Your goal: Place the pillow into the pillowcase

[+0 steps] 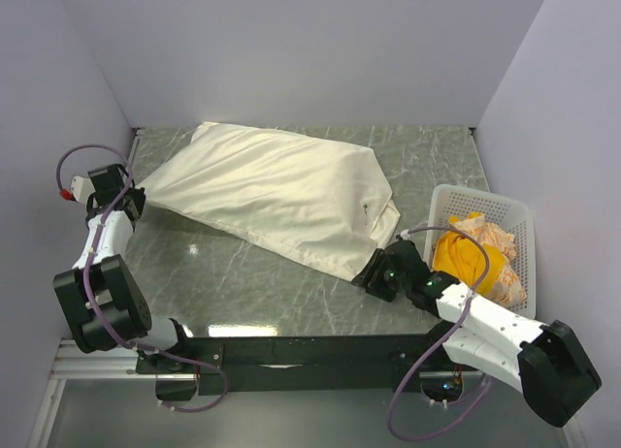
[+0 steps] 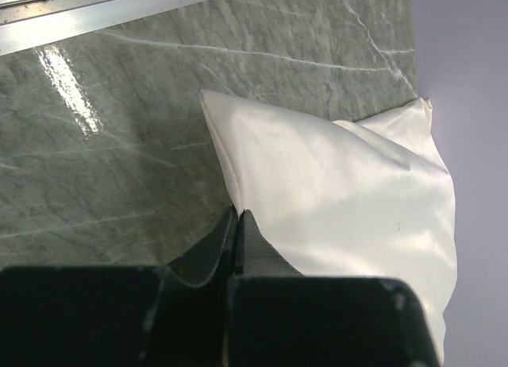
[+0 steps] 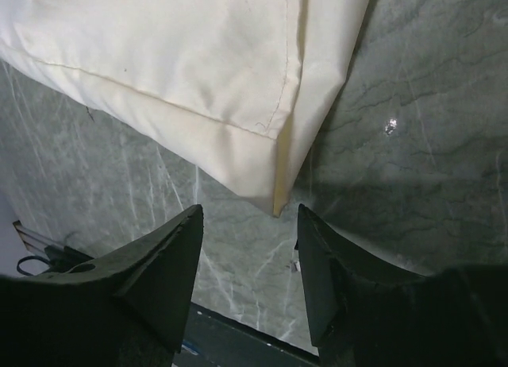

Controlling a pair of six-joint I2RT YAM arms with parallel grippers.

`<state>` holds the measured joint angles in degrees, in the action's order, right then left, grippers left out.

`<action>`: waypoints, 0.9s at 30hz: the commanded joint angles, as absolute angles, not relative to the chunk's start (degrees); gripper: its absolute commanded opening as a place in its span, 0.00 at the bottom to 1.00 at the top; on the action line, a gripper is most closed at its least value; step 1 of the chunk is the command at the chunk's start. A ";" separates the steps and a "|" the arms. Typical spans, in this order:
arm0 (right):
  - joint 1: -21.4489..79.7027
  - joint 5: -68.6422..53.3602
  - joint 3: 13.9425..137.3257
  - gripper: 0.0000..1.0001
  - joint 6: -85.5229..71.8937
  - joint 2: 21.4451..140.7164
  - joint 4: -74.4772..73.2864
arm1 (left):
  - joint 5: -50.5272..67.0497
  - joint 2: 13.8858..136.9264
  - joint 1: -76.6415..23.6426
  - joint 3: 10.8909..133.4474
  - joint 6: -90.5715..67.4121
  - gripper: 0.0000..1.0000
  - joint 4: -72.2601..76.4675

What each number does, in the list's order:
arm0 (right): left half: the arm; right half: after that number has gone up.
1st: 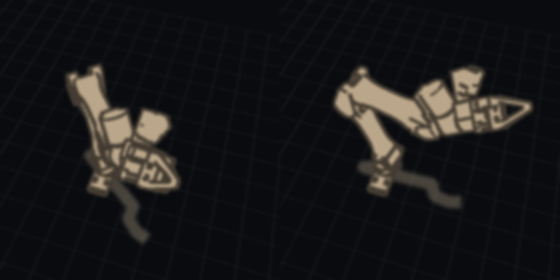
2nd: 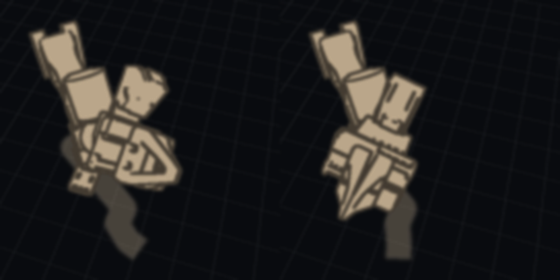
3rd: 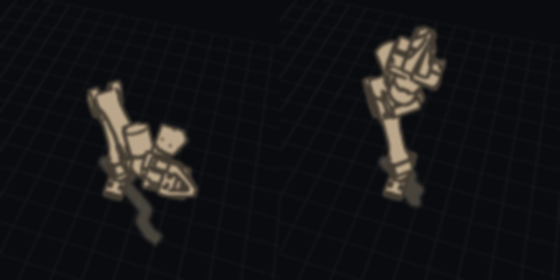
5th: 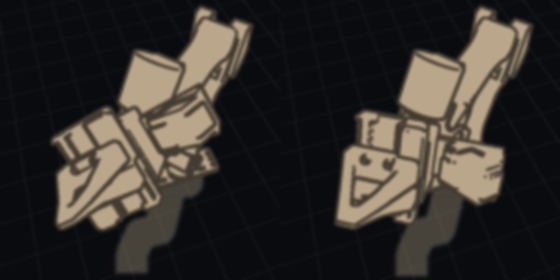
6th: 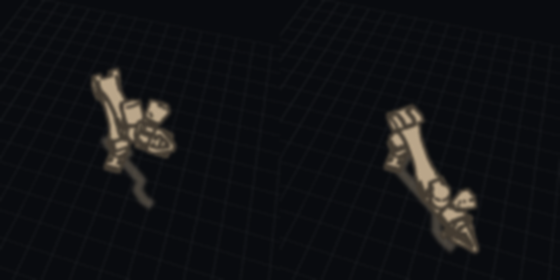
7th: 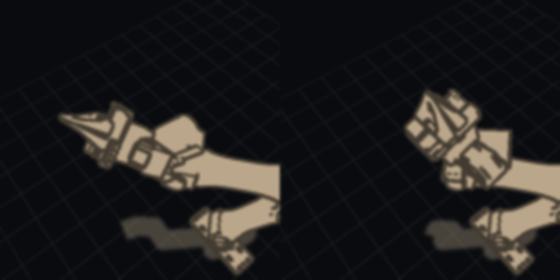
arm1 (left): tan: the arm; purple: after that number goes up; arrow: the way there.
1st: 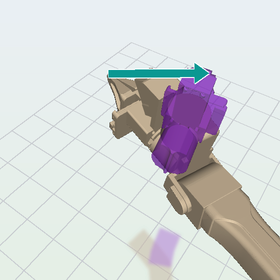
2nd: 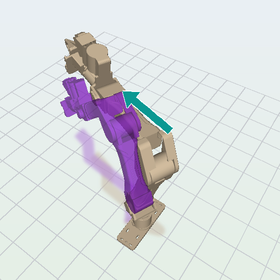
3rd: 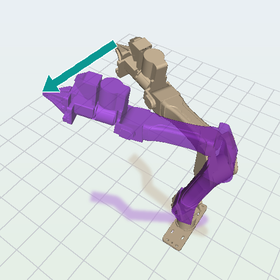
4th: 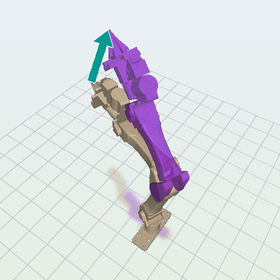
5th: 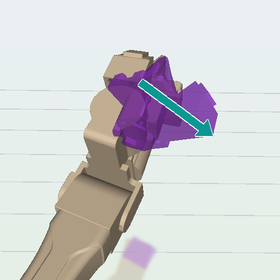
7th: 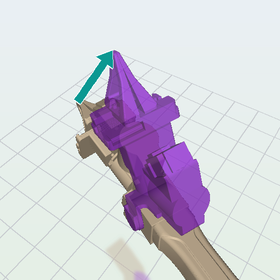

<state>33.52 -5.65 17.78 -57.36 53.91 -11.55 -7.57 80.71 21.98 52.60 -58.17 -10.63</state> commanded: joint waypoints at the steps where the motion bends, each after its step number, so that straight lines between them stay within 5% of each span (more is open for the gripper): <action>1: 33.84 -5.19 21.00 0.58 -58.01 52.57 -11.77 | -8.53 78.22 22.59 53.70 -57.83 0.01 -10.11; 7: 33.31 3.42 22.15 0.57 -56.52 44.48 -18.37 | -7.91 78.40 22.59 53.70 -57.83 0.01 -9.85; 27: 32.34 3.16 27.60 0.56 -53.35 65.21 -10.55 | -6.59 79.71 22.94 55.55 -57.92 0.01 -10.11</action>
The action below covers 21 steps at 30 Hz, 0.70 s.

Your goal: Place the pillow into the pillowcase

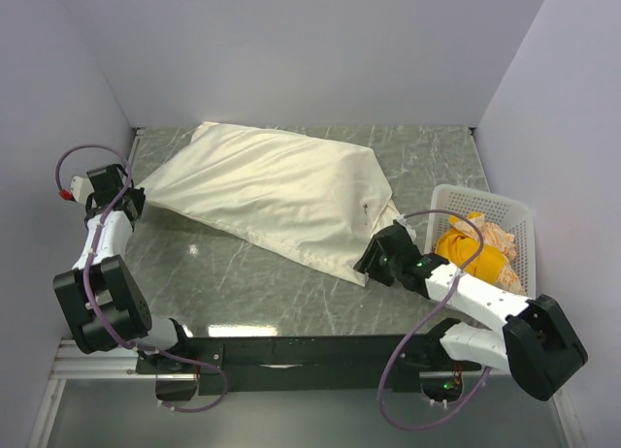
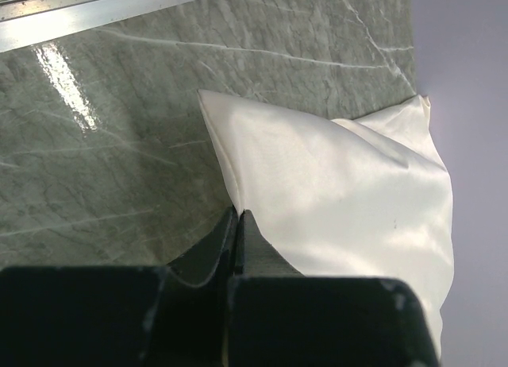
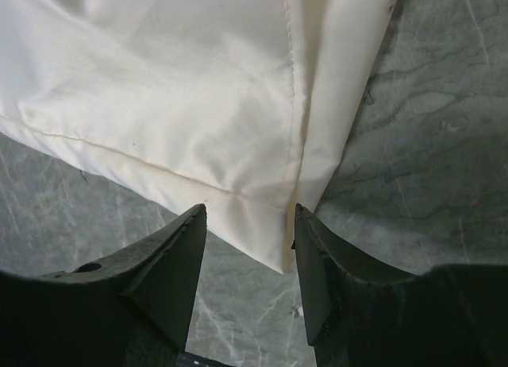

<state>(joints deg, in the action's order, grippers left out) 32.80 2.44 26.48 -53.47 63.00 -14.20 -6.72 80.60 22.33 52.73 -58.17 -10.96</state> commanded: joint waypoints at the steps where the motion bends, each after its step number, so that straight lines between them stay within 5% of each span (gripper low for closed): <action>1: 32.34 3.16 27.60 0.55 -53.35 65.74 -10.29 | -6.50 79.72 23.03 55.55 -57.92 0.01 -10.11; 10: 31.64 1.41 28.21 0.54 -53.35 70.48 -5.98 | -5.54 80.51 22.94 55.37 -58.27 0.01 -9.32; 12: 31.38 0.79 28.74 0.43 -52.91 72.15 -5.10 | -5.36 80.86 22.94 55.63 -58.27 0.01 -9.23; 16: 28.84 -2.28 34.07 0.00 -49.93 72.78 -7.81 | -4.84 81.39 23.03 57.04 -58.80 0.01 -9.67; 21: 24.08 -2.03 40.42 0.00 -42.46 54.10 -25.28 | -4.74 79.64 26.87 61.61 -59.94 0.01 -16.15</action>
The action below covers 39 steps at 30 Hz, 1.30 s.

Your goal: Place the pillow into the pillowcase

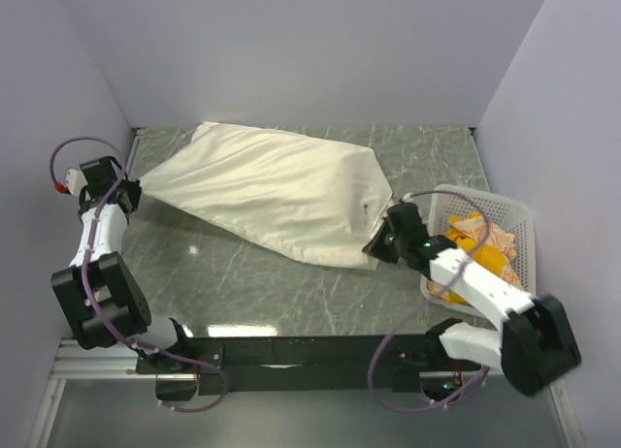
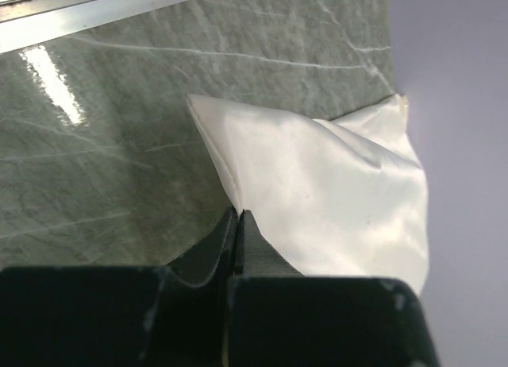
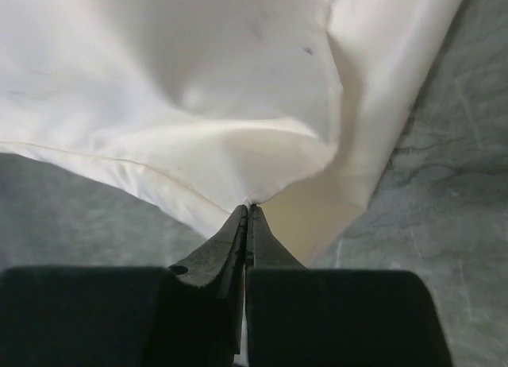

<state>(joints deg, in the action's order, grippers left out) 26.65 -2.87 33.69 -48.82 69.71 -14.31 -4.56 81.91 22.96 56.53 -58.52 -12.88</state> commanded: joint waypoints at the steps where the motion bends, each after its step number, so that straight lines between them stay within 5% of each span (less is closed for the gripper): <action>1: 23.82 -1.41 39.82 0.00 -41.93 45.26 -27.57 | -4.14 78.58 28.81 60.92 -61.16 0.01 -16.17; 7: 23.47 -12.65 20.27 0.00 -48.51 23.58 -31.73 | 5.18 79.36 38.06 51.51 -64.68 0.01 -12.57; 12: 23.47 -15.90 11.26 0.01 -49.48 18.38 -30.59 | 4.93 79.81 37.97 48.34 -63.38 0.02 -8.96; 13: 23.55 -15.04 11.60 0.16 -49.13 17.33 -30.85 | 3.44 79.37 37.97 48.86 -61.80 0.08 -9.57; 16: 23.55 -10.83 16.32 0.50 -47.29 18.10 -33.22 | 0.46 76.04 37.53 51.15 -58.81 0.51 -10.37; 17: 23.47 -10.03 17.91 0.54 -46.24 19.06 -33.74 | 0.09 74.02 36.05 52.81 -58.02 0.66 -11.24; 18: 23.47 -9.15 21.15 0.57 -45.80 20.12 -33.66 | -0.61 73.13 34.82 53.69 -56.18 0.70 -11.34; 25: 23.38 -5.98 38.64 0.74 -41.49 48.69 -21.02 | -15.82 71.62 12.07 64.15 -44.67 0.85 -10.82; 31: 23.64 -9.32 65.35 0.83 -35.69 85.04 -18.27 | -14.33 90.93 -3.59 81.36 -34.99 0.92 -21.23; 35: 26.09 -8.26 78.29 0.86 -33.93 99.21 -23.19 | -17.91 108.15 -10.79 92.70 -32.52 0.93 -29.06; 39: 29.87 -5.97 79.82 0.86 -33.13 106.51 -22.78 | -20.48 111.53 -13.18 87.47 -35.75 0.87 -26.91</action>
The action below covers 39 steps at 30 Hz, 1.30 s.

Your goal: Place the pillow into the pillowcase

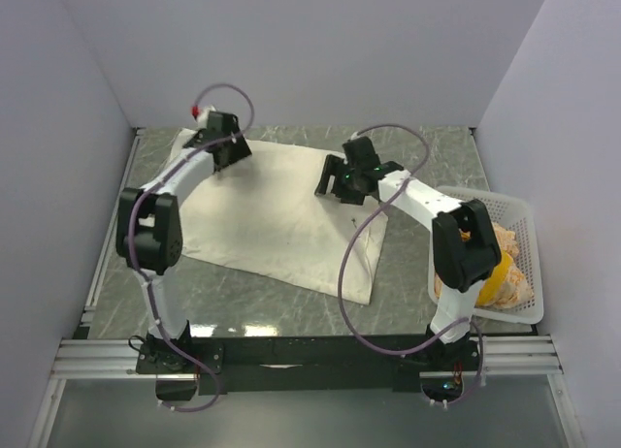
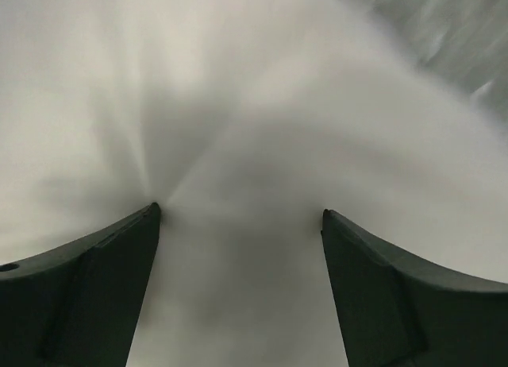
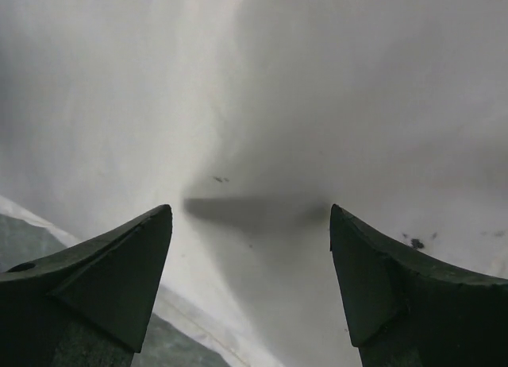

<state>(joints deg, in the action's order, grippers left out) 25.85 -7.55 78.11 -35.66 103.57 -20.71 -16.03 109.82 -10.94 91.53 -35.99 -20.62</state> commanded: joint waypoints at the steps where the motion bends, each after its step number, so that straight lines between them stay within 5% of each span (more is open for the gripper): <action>1: 30.58 -6.59 79.02 0.86 -33.57 107.22 -21.46 | -20.22 111.19 -13.27 83.27 -36.73 0.83 -25.94; 3: 32.51 -7.55 79.10 0.77 -33.75 110.02 -20.30 | -19.25 109.96 -13.27 79.82 -37.79 0.71 -22.61; 4: 33.04 -7.73 79.10 0.68 -33.75 110.47 -20.13 | -19.42 109.78 -13.27 78.93 -38.23 0.57 -23.02; 5: 33.66 -6.95 79.01 0.47 -34.01 110.39 -20.74 | -20.12 109.78 -13.27 78.84 -38.49 0.27 -23.64; 6: 34.45 -6.16 78.06 0.03 -34.19 108.13 -21.26 | -20.30 109.43 -13.27 79.01 -37.89 0.11 -24.95; 7: 34.89 -5.37 76.92 0.00 -34.36 105.84 -21.62 | -20.48 107.77 -13.27 79.01 -37.71 0.01 -25.22; 17: 41.72 -13.34 63.04 0.00 -35.24 82.35 -20.60 | -21.80 95.28 -12.84 77.70 -35.42 0.01 -29.88; 19: 44.90 -15.55 59.33 0.07 -35.86 84.02 -18.03 | -20.49 95.71 -12.22 78.57 -34.72 0.01 -31.37; 21: 47.89 -14.86 56.52 0.33 -35.68 85.25 -17.05 | -17.60 96.59 -12.22 79.89 -32.26 0.01 -32.51; 23: 47.03 -12.41 52.15 0.66 -36.30 82.64 -15.82 | -12.77 95.28 -13.09 81.04 -30.51 0.24 -31.74; 24: 45.98 -9.78 50.90 0.73 -36.73 81.05 -15.99 | -11.18 93.45 -13.70 80.86 -30.06 0.52 -31.12; 27: 37.90 -8.18 46.85 0.84 -37.70 73.67 -15.99 | -9.05 92.63 -18.62 83.65 -28.48 0.76 -30.93; 34: 21.63 -3.59 45.00 0.87 -39.64 69.16 -15.13 | -16.16 98.17 -35.14 88.15 -27.69 0.88 -34.45; 39: 17.67 -7.91 45.62 0.74 -40.25 77.16 -11.44 | -22.40 102.99 -43.14 88.85 -26.28 0.94 -34.71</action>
<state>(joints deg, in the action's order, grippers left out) 19.49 -6.31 44.93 -39.18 71.88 -14.90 -16.12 98.74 -39.40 87.31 -28.53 -32.45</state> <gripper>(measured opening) 0.788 0.916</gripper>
